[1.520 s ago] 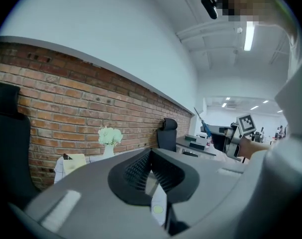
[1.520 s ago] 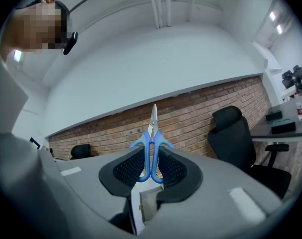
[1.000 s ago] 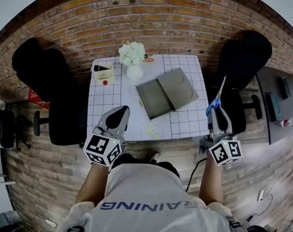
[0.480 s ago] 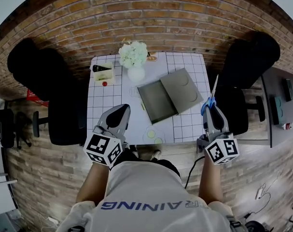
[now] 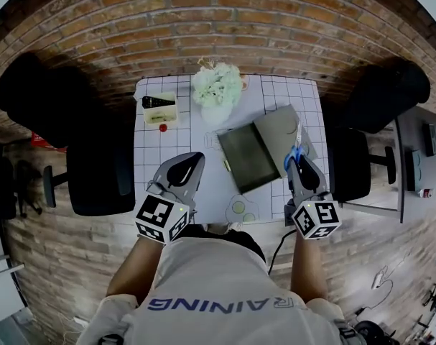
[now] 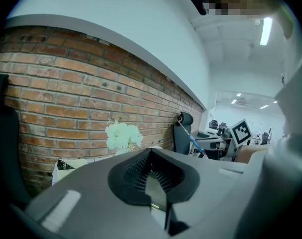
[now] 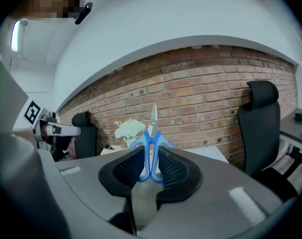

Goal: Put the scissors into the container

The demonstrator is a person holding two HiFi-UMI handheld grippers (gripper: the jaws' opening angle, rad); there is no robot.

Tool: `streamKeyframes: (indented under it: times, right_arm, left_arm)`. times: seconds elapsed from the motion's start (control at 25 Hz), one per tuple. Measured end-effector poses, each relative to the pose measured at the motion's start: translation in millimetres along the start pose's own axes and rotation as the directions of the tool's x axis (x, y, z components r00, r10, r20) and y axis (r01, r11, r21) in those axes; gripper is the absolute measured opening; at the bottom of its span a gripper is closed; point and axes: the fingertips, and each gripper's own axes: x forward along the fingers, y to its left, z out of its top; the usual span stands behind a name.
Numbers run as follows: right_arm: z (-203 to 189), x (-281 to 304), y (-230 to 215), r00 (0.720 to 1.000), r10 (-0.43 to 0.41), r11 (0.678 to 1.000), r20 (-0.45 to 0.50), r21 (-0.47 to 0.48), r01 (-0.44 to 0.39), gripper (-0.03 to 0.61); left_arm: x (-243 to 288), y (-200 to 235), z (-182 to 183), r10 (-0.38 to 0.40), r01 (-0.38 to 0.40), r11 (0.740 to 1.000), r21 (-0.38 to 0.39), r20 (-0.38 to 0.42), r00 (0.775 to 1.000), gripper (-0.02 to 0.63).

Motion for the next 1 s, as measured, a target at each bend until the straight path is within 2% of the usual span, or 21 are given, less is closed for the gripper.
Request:
streamKeyframes:
  times: [0.2,0.32,0.48,0.6,0.76,1.0]
  right_arm:
    - [-47,42,12,0.991,-0.004,1.0,-0.134,-0.031,0.0,0.104]
    - [-85,62,19,0.966,0.004,0.999,-0.257,-0.045,-0.016,0.106]
    - [-147,79,24,0.892,-0.005,0.996,-0.453,-0.078,-0.034,0.106]
    - [-188,85,21,0.833,-0.027,0.996,-0.553,-0.087,-0.025,0.106]
    - [-222,91,19,0.771,-0.052,0.995,-0.634,-0.102,-0.016,0.106]
    - [-244,99,16,0.702,-0.083,0.992,-0.707,-0.125,-0.008,0.106]
  left_arm:
    - [1,29,-13,0.001,-0.002,1.0,-0.013,-0.034,0.999,-0.002]
    - [2,36,-19,-0.006,0.005,1.0,-0.029,-0.049,0.999,-0.002]
    - [2,40,-29,-0.014,0.011,0.999,-0.043,-0.073,0.997,-0.002]
    - [0,45,-37,-0.007,0.002,0.998,-0.055,-0.091,0.996,-0.002]
    - [-4,50,-44,0.0,-0.008,0.998,-0.069,-0.108,0.994,-0.002]
    - [-10,56,-50,0.02,-0.031,0.995,-0.096,-0.117,0.993,-0.002]
